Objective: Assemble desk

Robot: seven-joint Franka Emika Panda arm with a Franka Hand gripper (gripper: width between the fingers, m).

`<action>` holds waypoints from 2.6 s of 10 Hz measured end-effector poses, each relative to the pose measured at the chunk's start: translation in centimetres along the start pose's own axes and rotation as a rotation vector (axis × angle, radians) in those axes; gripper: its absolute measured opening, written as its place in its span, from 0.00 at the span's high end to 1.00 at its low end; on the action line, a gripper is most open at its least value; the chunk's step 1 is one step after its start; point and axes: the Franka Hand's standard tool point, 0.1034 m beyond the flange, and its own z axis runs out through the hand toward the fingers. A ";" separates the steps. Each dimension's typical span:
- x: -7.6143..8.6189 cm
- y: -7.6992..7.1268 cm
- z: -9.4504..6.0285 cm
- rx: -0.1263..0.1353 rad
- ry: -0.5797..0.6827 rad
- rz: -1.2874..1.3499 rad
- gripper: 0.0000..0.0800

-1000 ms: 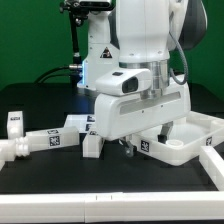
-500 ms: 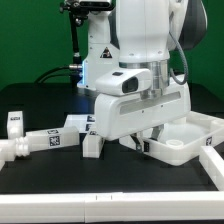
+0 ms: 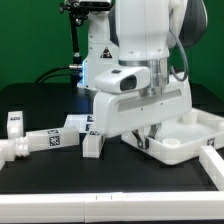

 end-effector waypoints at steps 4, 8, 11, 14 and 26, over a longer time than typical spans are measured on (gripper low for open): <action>1.8 2.6 -7.0 0.020 -0.015 0.064 0.93; 1.0 3.7 -5.4 0.025 -0.038 0.134 0.93; 2.7 7.2 -6.2 0.033 -0.139 0.424 0.93; 2.9 6.7 -6.0 0.030 -0.142 0.402 0.93; 2.3 15.5 -0.8 0.064 -0.247 0.582 0.93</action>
Offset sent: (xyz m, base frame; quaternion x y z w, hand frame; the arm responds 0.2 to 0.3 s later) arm 0.0352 -0.0189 0.0276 -0.0131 -0.0308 -0.0099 0.9994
